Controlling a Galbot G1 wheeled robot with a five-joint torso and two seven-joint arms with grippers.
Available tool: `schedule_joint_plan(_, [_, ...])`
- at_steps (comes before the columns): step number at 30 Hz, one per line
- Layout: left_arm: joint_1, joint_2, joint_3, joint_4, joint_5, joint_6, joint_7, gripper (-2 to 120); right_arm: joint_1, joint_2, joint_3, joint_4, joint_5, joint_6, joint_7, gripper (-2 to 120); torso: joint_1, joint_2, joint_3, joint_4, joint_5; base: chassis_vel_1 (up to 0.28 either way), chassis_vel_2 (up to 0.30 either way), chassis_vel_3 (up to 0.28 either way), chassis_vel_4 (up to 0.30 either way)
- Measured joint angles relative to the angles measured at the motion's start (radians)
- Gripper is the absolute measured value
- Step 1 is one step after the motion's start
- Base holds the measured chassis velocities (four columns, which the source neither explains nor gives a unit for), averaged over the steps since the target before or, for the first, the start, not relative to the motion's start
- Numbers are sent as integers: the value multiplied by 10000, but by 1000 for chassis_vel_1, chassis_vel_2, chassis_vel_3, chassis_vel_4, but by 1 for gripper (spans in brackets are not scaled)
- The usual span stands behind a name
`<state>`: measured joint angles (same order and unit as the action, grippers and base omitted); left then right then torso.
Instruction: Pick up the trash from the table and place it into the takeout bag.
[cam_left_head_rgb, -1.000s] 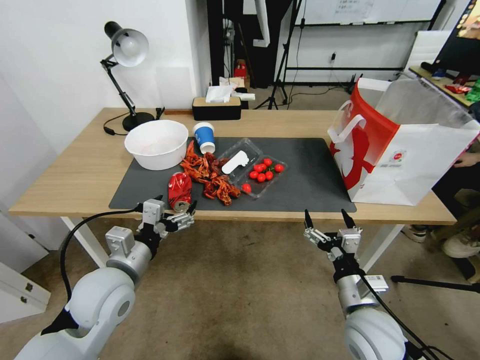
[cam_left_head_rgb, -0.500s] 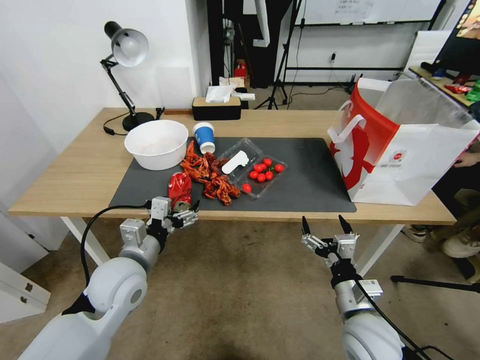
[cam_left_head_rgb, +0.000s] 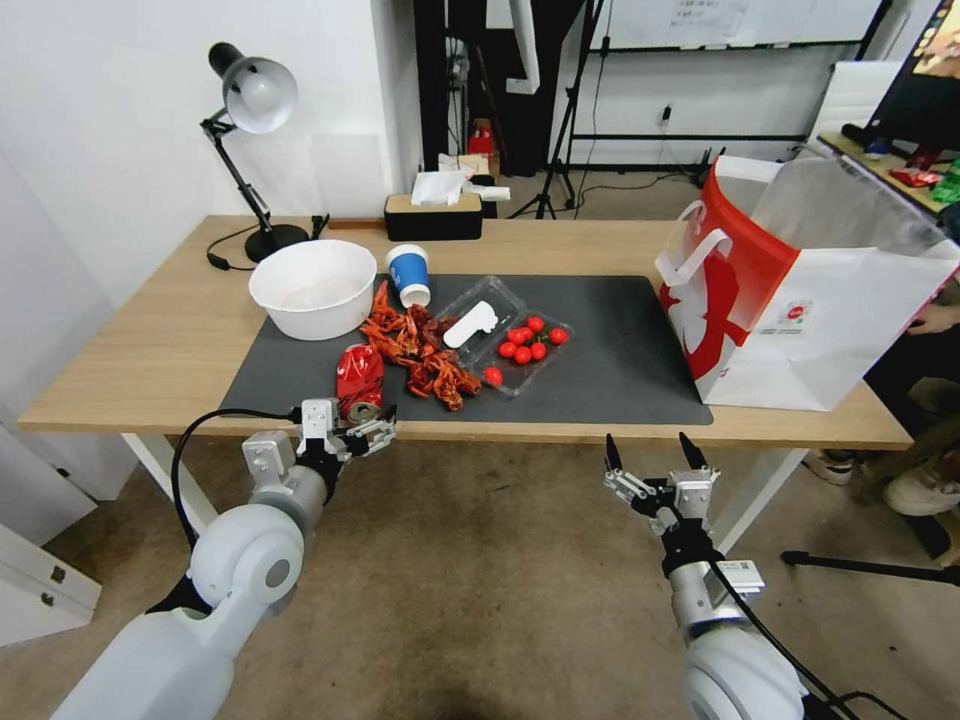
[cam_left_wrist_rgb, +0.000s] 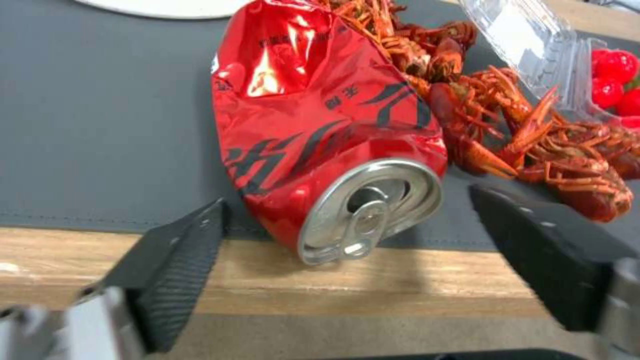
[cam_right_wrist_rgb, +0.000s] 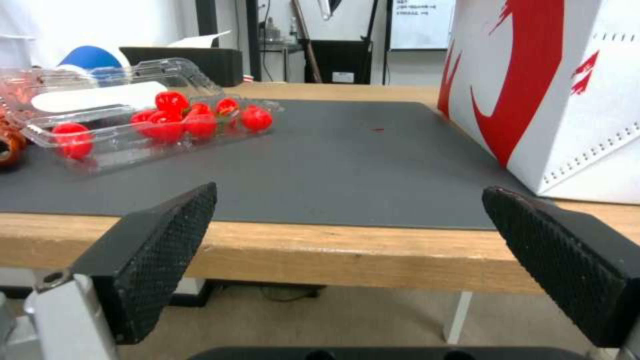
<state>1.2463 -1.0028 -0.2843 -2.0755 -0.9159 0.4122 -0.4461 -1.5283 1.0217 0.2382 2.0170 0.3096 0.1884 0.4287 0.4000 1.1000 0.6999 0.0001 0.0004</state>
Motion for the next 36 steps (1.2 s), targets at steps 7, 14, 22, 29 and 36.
schedule_joint_plan(7, [-60, -95, 15, 94, -93, 2, -140, 64, 18, -12, 6, -22, 1, 0, 22, 100, 0, 1, 0, 1, -1, 0, 0, 0, 0])
schedule_joint_plan(14, [-66, -134, 0, 155, -192, -8, -292, 37, 42, -31, 18, -59, 0, 0, 38, 100, 0, 1, 0, 1, -3, 0, 0, 0, 0])
schedule_joint_plan(22, [-4, -137, -37, 157, -255, -28, -296, 7, 45, 11, 17, -78, -29, 0, 47, 100, 0, 0, 2, -4, -6, 0, 0, 0, 0])
schedule_joint_plan(29, [48, -190, -62, 145, -223, -61, -277, 0, 34, -5, 17, -42, -40, 0, 52, 100, 0, -1, 2, -2, -6, 0, 0, 0, 0])
schedule_joint_plan(36, [240, -166, -233, -58, 3, -154, -119, 0, 31, -5, 14, -2, -43, 0, 54, 100, 1, -1, 3, -3, -6, 0, 0, 0, 0])
